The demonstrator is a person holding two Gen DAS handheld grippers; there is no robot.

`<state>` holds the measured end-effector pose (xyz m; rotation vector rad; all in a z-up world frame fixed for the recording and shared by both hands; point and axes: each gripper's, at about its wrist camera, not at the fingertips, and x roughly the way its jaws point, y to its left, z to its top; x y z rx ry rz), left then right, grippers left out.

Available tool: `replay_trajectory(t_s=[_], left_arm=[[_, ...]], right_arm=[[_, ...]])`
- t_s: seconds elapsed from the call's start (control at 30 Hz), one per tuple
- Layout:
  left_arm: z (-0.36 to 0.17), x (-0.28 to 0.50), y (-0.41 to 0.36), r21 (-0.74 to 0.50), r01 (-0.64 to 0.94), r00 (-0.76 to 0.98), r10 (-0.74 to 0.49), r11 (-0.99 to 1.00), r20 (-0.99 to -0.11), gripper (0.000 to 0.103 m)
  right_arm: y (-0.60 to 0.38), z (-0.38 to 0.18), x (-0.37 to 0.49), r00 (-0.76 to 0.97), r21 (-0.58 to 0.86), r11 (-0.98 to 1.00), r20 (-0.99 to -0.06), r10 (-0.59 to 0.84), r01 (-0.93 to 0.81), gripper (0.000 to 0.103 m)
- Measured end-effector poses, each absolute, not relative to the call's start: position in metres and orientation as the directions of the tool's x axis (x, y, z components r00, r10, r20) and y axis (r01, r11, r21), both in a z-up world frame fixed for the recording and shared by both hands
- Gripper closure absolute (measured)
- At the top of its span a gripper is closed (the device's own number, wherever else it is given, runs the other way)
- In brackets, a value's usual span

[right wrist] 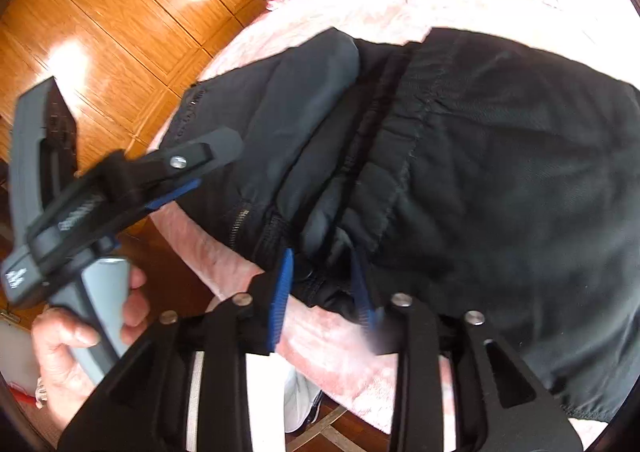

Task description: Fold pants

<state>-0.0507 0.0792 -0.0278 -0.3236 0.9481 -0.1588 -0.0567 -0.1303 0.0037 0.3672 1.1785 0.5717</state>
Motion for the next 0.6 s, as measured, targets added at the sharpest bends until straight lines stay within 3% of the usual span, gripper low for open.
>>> replay_trajectory(t_s=[0.13,0.33,0.6], left_arm=[[-0.022,-0.051,0.063,-0.314,0.05,0.575,-0.284,0.948,-0.767,0.004],[-0.019,-0.051,0.021,-0.323,0.169,0.537,-0.362,0.931,-0.762,0.004],[-0.051,-0.044,-0.027,-0.248,0.238,0.434,-0.331,0.939,-0.838,0.004]], right_arm=[[-0.162,0.036,-0.068,0.362,0.526,0.823,-0.74,0.566,-0.213,0.066],[-0.218,0.054,-0.084,0.454,0.347,0.933,-0.819,0.351,-0.096,0.066],[-0.246,-0.012,-0.093,0.353,0.246,0.969,-0.906,0.234,-0.011,0.063]])
